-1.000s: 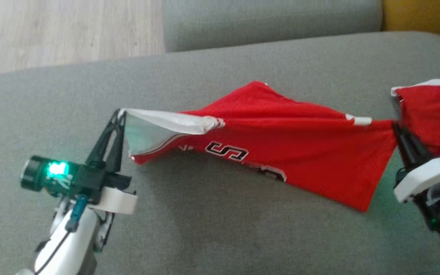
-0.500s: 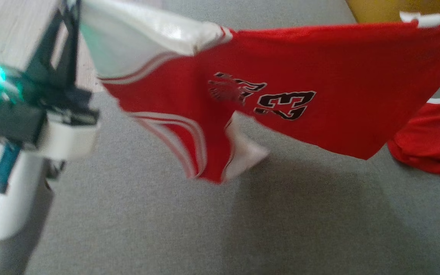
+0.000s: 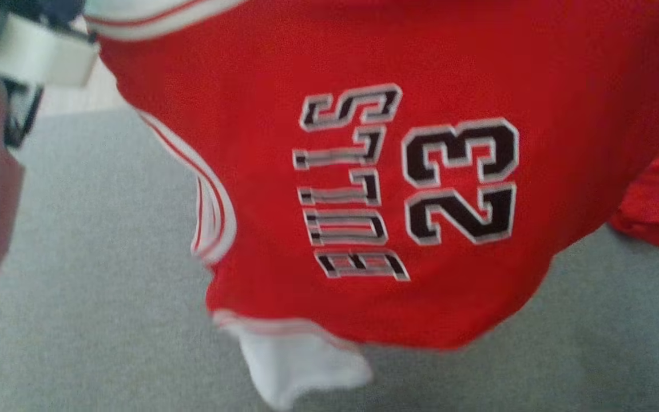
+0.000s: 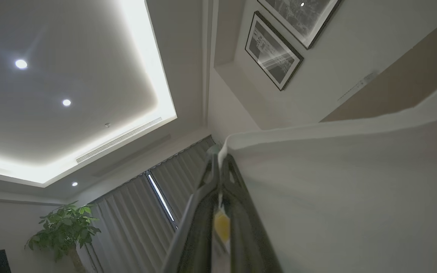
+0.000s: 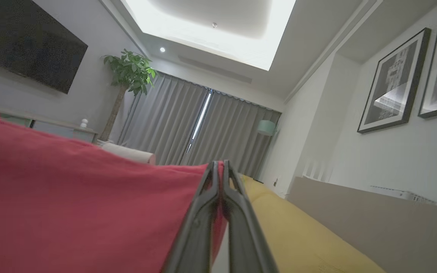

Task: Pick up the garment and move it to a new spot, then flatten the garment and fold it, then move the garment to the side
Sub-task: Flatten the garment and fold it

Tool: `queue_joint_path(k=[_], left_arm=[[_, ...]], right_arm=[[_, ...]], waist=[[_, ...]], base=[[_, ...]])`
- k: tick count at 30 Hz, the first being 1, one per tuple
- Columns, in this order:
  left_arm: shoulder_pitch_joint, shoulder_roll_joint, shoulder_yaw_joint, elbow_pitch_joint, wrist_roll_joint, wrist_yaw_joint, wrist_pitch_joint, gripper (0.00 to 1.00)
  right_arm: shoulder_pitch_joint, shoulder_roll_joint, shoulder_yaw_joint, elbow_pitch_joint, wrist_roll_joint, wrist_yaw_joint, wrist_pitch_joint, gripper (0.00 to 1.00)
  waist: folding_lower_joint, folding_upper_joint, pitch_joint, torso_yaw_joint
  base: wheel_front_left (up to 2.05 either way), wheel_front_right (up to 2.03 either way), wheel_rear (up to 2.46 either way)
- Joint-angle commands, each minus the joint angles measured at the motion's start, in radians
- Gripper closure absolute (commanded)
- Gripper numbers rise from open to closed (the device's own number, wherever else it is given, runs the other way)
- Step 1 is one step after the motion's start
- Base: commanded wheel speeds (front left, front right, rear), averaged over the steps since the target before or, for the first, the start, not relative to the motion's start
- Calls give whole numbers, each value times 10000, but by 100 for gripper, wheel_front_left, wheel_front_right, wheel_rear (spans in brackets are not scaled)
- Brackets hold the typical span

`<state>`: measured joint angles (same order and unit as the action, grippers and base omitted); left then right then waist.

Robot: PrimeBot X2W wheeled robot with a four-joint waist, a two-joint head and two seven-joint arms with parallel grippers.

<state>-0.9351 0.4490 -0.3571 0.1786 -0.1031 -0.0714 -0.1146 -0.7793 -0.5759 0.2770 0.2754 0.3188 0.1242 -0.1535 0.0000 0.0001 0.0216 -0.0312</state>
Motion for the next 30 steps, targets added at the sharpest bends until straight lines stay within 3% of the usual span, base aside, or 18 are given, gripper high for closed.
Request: queue_joint_path(k=[1,4,9,13,16,20,23,30], left_arm=[[-890,377,332,-24,84,-16,-7,100],[-2376,107,112,1347,373,-51,-328,100],[-4450,-348,59,2897,897,479,-1067,100],[-5567,-625,1,3584,1107,764,-1396,100],[-5639,-814,-176,3561,1061,659,-1460,100],[-4601,-882,-486,2643,892,449,-1467,100],[-2917,-829,-936,1794,762,248,-1469,100],[800,-234,-1255,346,408,357,-1471,100]], right_arm=[[-553,-106,175,-28,115,65,-120,100],[-2183,-162,1058,1130,584,65,-534,100],[-4131,-301,1692,2106,509,65,-1014,100],[-5077,-453,1656,2155,193,65,-1075,100],[-5044,-625,1672,1941,131,65,-1078,100],[-4399,-831,1847,1865,378,65,-1080,100],[-3393,-915,2050,1925,842,65,-1081,100],[-1013,-901,2185,1784,2006,65,-1082,100]], waist=[[0,-1,601,137],[0,-1,1856,321],[0,-1,2928,449],[0,-1,3445,589],[0,-1,3757,743],[0,-1,4058,969],[0,-1,4104,1144],[0,-1,3244,1078]], base=[[0,0,0],[0,0,0],[0,0,0],[0,0,0],[0,0,0],[0,0,0],[0,0,0],[0,0,0]])
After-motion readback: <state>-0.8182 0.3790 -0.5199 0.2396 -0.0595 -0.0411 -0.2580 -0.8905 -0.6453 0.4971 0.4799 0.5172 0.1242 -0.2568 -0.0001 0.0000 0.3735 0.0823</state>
